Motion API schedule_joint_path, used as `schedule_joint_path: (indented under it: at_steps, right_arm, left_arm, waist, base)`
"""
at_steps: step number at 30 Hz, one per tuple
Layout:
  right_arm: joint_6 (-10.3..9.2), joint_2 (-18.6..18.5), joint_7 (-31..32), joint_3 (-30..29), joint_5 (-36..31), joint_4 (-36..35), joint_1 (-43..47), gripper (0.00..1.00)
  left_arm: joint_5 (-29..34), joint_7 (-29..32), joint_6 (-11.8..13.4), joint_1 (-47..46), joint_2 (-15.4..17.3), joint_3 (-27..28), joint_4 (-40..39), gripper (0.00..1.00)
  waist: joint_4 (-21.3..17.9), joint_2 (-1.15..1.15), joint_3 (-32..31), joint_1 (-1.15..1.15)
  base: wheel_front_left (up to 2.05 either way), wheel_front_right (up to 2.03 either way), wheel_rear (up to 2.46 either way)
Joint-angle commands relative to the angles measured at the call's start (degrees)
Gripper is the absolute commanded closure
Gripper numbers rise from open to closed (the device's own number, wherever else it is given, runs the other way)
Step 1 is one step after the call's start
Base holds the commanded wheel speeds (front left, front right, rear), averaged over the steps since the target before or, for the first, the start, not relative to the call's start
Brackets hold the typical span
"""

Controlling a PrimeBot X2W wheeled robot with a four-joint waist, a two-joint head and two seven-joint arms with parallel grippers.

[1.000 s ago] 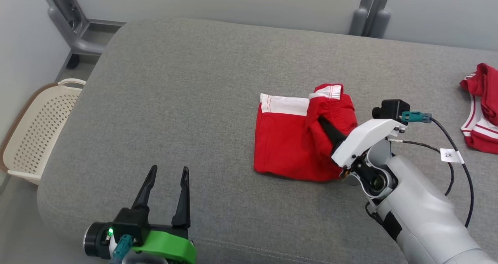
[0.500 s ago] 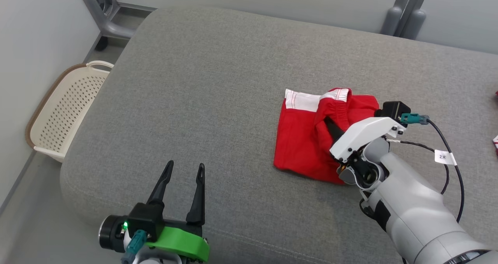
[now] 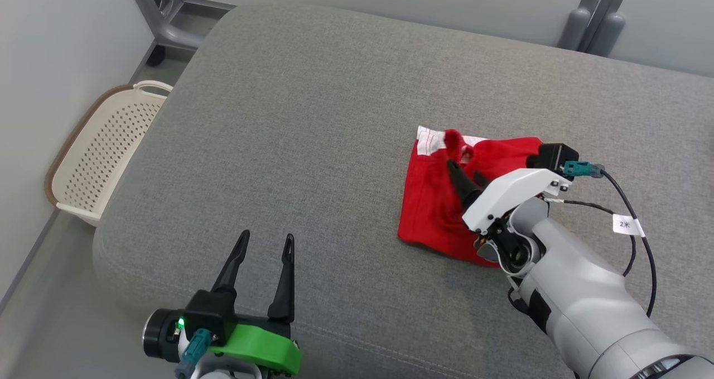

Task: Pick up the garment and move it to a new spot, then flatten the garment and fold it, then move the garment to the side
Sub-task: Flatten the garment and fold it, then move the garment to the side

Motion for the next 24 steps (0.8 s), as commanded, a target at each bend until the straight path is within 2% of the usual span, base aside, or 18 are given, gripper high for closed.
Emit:
schedule_joint_path:
  at_steps: [1, 8, 12, 19, 24]
  right_arm:
    - [0.01, -0.10, -0.80, 0.61, -0.22, -1.06, 0.66, 0.00]
    - [0.02, -3.56, -6.16, 3.80, -1.46, -8.64, 3.57, 0.00]
    - [0.01, -8.21, -9.89, 5.43, -4.97, -12.18, 5.38, 0.00]
    - [0.01, -11.52, -10.87, 3.60, -7.71, -11.68, 6.21, 0.00]
    - [0.01, -11.48, -9.81, 3.20, -8.45, -9.41, 5.41, 0.00]
  left_arm:
    - [-0.08, 0.11, 0.25, -0.37, 0.01, 0.26, 0.03, 0.00]
    - [0.71, 0.11, 0.00, 0.41, 0.01, 0.98, -0.24, 0.00]
    - [1.44, 0.11, -0.17, 0.90, 0.01, 1.77, -0.75, 0.00]
    - [2.27, 0.11, -0.12, 1.21, 0.01, 2.79, -1.55, 0.00]
    - [3.14, 0.11, 0.39, 1.34, 0.01, 4.90, -2.12, 0.00]
  waist:
    - [-0.57, 0.00, -0.36, 0.00]
    - [-2.49, 0.00, -1.25, 0.00]
    - [-3.71, 0.00, -1.41, 0.00]
    - [-4.78, 0.00, -1.10, 0.00]
    - [-5.30, 0.00, -0.73, 0.00]
  base:
    - [0.00, 0.00, 0.00]
    - [0.00, 0.00, 0.00]
    - [0.00, 0.00, 0.00]
    - [0.00, 0.00, 0.00]
    - [0.00, 0.00, 0.00]
